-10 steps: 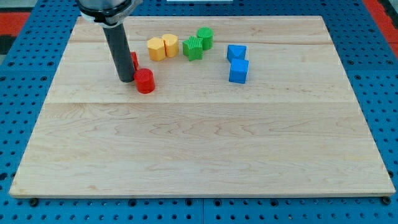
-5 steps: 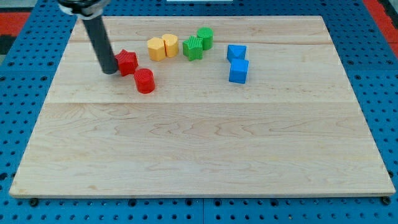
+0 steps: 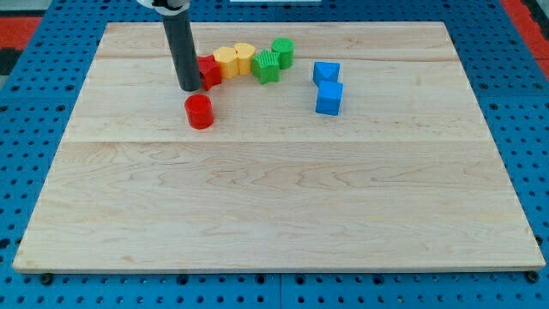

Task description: Separate the red star from the red circle

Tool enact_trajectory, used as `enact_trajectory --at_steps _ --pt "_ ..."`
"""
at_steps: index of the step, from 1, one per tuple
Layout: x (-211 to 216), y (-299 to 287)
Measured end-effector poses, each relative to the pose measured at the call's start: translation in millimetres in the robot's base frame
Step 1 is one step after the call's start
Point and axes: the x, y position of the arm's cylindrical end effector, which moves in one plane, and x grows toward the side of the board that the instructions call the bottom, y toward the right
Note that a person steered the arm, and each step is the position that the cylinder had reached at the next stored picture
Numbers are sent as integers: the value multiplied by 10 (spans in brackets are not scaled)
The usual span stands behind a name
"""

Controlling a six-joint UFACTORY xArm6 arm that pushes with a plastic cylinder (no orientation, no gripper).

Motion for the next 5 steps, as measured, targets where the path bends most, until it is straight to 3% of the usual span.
enact_trajectory --at_steps 2,5 --pt "-15 -34" --pt "-403 -572"
